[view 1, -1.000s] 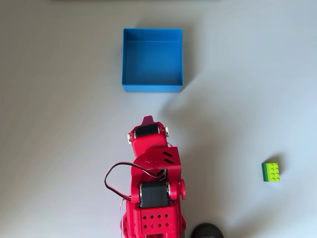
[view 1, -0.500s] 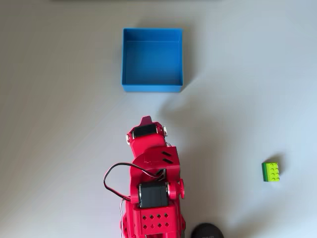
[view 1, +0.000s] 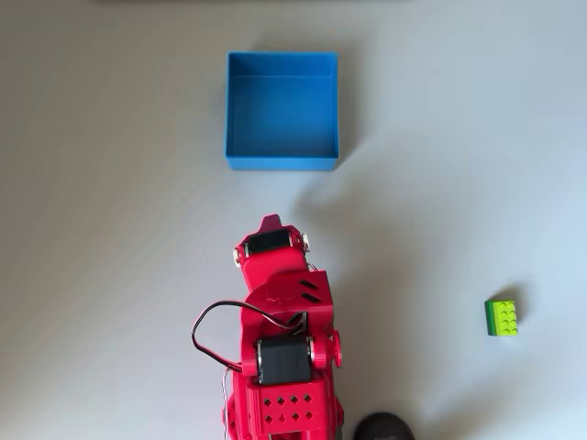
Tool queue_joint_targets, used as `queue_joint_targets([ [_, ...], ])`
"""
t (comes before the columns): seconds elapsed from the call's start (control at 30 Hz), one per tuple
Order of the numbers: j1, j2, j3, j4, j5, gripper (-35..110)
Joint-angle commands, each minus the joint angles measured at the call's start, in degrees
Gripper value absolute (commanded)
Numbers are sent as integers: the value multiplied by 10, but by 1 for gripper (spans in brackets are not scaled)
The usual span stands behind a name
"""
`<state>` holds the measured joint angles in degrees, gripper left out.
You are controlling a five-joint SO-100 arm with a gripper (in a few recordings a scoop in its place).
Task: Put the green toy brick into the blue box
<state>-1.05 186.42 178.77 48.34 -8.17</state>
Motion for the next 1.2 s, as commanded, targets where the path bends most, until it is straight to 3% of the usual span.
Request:
queue_joint_targets([
  [0.0,-2,11,-8,-13,-9,0],
  [0.5,58,-69,-145,-11,25,0],
  [1.17,339,-451,-403,-11,110,0],
])
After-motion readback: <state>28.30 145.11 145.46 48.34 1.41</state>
